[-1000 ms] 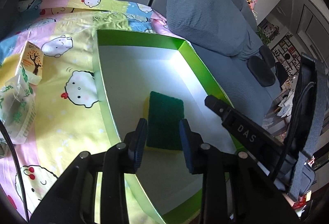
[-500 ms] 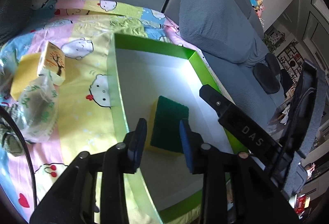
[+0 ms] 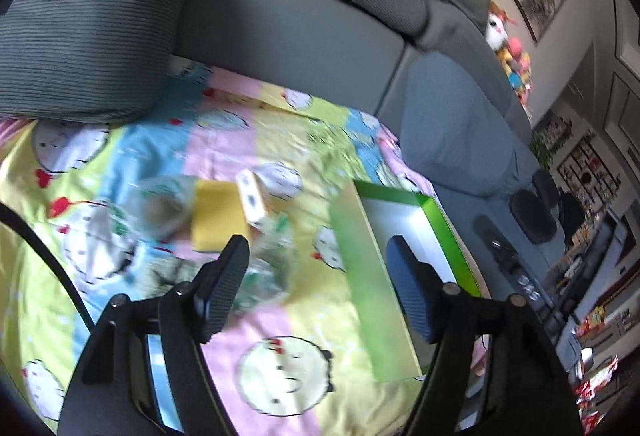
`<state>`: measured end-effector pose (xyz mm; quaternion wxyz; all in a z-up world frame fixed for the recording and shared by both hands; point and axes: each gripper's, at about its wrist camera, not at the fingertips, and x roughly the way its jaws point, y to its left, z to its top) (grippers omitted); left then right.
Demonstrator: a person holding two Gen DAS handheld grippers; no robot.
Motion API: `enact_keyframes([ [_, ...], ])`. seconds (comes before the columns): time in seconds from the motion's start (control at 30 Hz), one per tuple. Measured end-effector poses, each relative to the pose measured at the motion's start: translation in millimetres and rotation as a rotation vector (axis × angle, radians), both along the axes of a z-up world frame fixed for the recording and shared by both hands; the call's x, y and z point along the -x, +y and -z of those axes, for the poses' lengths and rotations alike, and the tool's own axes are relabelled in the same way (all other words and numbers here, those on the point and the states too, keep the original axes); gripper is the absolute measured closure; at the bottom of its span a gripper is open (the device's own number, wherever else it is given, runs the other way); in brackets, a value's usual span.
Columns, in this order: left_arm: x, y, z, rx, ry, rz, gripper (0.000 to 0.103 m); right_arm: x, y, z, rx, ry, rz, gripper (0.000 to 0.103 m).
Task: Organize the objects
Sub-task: 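Withdraw the right gripper from the box back toward the items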
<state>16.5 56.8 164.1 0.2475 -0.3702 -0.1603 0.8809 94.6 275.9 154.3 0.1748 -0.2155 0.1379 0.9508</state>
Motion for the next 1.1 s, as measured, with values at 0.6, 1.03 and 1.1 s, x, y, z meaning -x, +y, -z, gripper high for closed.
enact_keyframes([
  [0.6, -15.5, -124.1, -91.7, -0.018, 0.091, -0.145, 0.019, -8.1, -151.5, -229.6, -0.085, 0.171, -0.194, 0.013],
  [1.03, 13.5, -110.5, 11.1, 0.127, -0.092, -0.268, 0.018, 62.1, -158.3, -52.2, 0.058, -0.158, -0.352, 0.013],
  [1.1, 17.7, -114.1, 30.6, 0.123, -0.143, -0.279, 0.018, 77.2, -152.5, -14.5, 0.111, -0.215, -0.35, 0.022],
])
